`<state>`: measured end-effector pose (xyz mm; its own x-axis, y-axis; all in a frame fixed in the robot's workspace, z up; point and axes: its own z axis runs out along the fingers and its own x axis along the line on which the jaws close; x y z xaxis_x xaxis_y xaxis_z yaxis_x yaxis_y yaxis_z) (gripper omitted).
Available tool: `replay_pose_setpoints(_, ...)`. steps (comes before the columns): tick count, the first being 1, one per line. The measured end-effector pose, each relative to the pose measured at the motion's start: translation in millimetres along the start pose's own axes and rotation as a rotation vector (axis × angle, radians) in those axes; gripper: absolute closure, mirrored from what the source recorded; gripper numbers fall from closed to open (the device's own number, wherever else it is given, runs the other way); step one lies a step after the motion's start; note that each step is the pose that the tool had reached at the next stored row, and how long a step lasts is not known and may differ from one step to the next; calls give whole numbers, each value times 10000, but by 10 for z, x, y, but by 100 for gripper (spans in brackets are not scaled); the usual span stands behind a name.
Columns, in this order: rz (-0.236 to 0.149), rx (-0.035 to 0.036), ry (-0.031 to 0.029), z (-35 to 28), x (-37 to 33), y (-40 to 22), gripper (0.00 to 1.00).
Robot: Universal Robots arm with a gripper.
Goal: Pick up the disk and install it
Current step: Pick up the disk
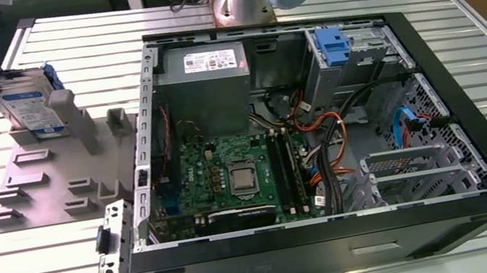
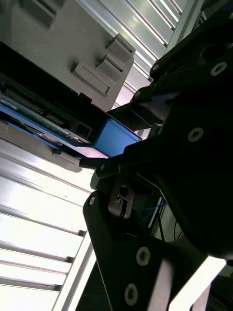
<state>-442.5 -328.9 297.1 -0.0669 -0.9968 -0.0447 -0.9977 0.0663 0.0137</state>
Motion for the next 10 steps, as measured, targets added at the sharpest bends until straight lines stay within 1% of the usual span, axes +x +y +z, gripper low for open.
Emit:
replay_pose_setpoints(3,-22,1,0,4,0,0,52)
replay_pose_setpoints(7,-320,-15,5,18,1,0,52)
replay_pose_setpoints(10,-325,-13,8,24,6,0,52)
